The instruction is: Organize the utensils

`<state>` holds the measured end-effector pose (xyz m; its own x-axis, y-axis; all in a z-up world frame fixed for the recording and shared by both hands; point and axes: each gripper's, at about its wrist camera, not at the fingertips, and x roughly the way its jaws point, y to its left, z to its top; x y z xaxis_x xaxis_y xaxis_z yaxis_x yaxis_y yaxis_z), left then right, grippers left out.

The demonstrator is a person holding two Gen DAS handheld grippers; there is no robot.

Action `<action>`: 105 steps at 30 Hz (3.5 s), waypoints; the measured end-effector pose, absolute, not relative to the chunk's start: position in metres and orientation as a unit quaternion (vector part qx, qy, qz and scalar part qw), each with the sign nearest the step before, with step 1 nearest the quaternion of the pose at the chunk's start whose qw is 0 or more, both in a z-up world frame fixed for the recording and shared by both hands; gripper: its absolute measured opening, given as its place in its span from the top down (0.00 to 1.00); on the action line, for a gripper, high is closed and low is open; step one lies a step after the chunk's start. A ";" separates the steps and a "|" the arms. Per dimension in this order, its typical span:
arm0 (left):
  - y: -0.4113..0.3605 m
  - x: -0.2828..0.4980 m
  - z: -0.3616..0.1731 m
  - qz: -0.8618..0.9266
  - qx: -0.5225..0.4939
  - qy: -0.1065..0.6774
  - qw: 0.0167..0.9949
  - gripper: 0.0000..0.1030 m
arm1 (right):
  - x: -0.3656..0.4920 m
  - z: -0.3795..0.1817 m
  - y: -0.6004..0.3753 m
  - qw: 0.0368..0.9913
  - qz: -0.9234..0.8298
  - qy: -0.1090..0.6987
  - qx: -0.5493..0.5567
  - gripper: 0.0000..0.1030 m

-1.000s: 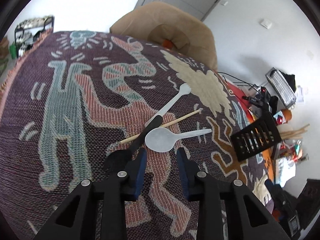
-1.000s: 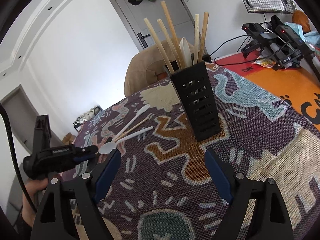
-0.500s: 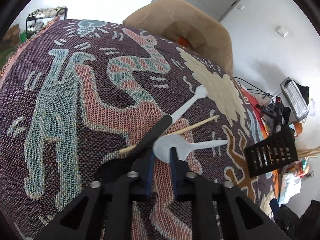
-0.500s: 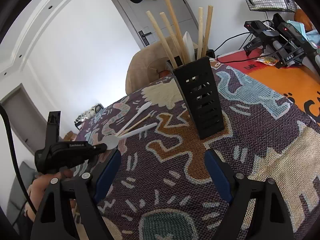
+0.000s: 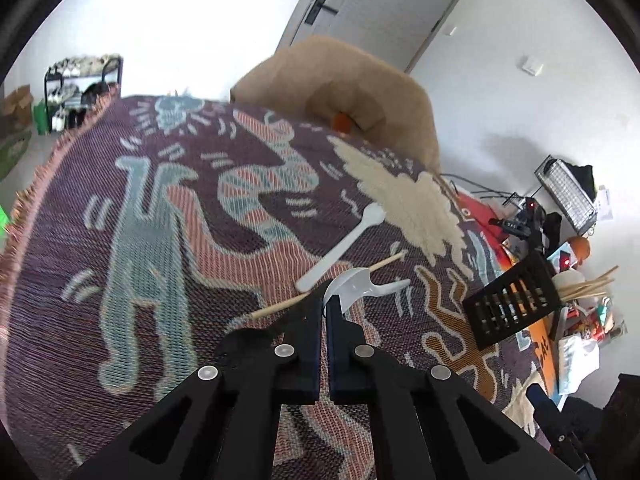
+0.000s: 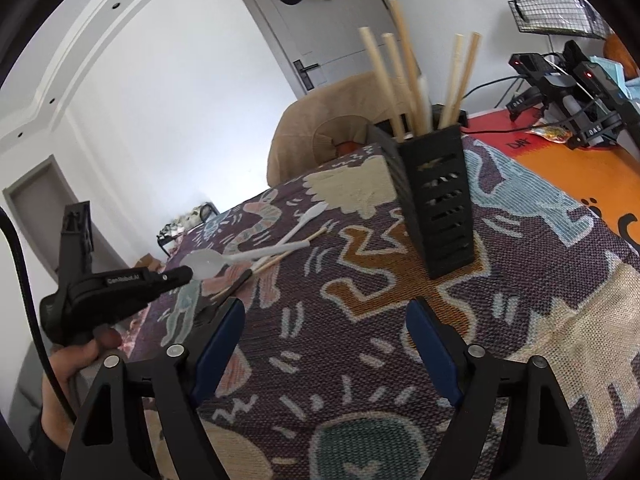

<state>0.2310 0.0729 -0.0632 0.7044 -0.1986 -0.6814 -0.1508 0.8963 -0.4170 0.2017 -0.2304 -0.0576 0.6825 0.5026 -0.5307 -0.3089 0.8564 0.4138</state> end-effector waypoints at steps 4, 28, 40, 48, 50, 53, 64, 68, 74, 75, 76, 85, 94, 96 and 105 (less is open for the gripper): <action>0.081 0.223 -0.053 -0.014 -0.228 0.371 0.900 0.99 | 0.199 -0.053 -0.219 0.904 0.235 0.329 0.140 0.21; 0.164 0.173 -0.025 0.034 -0.254 0.315 0.914 0.99 | 0.277 -0.056 -0.127 0.836 0.316 0.412 0.177 0.41; 0.209 0.154 -0.034 0.055 -0.280 0.308 0.907 0.99 | 0.325 -0.098 -0.084 0.784 0.319 0.489 0.212 0.50; 0.225 0.146 -0.037 0.061 -0.286 0.308 0.905 0.99 | 0.344 -0.116 -0.064 0.781 0.297 0.508 0.208 0.58; 0.227 0.144 -0.036 0.063 -0.284 0.308 0.906 0.99 | 0.346 -0.116 -0.063 0.781 0.295 0.511 0.206 0.69; 0.231 0.141 -0.035 0.066 -0.283 0.308 0.906 0.99 | 0.347 -0.120 -0.063 0.775 0.293 0.519 0.209 0.89; 0.221 0.139 -0.028 0.060 -0.280 0.302 0.910 0.99 | 0.303 -0.072 -0.091 0.825 0.326 0.430 0.167 0.94; 0.206 0.141 -0.021 0.048 -0.272 0.300 0.913 0.99 | 0.284 -0.046 -0.096 0.852 0.331 0.387 0.123 0.95; 0.183 0.144 -0.010 0.031 -0.259 0.296 0.919 0.99 | 0.260 -0.008 -0.118 0.885 0.320 0.328 0.086 0.95; 0.178 0.144 -0.006 0.027 -0.256 0.294 0.920 0.99 | 0.255 -0.001 -0.123 0.888 0.318 0.321 0.084 0.95; 0.173 0.145 -0.005 0.024 -0.254 0.294 0.921 0.99 | 0.255 0.002 -0.126 0.890 0.316 0.317 0.083 0.95; 0.124 0.155 0.018 -0.015 -0.222 0.289 0.931 0.99 | 0.230 0.058 -0.177 0.927 0.287 0.232 0.068 0.95; 0.080 0.166 0.043 -0.047 -0.191 0.285 0.938 0.99 | 0.222 0.108 -0.220 0.949 0.259 0.172 0.051 0.95; 0.069 0.169 0.049 -0.054 -0.182 0.282 0.940 0.99 | 0.221 0.119 -0.230 0.955 0.248 0.155 0.044 0.95; 0.031 0.184 0.069 -0.080 -0.149 0.279 0.945 0.99 | 0.230 0.132 -0.255 0.969 0.206 0.135 0.023 0.95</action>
<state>0.1843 0.0310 0.0687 0.8310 -0.2347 -0.5043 0.0681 0.9428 -0.3264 0.2302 -0.2547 0.1320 0.8791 0.4050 -0.2514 -0.3928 0.9143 0.0992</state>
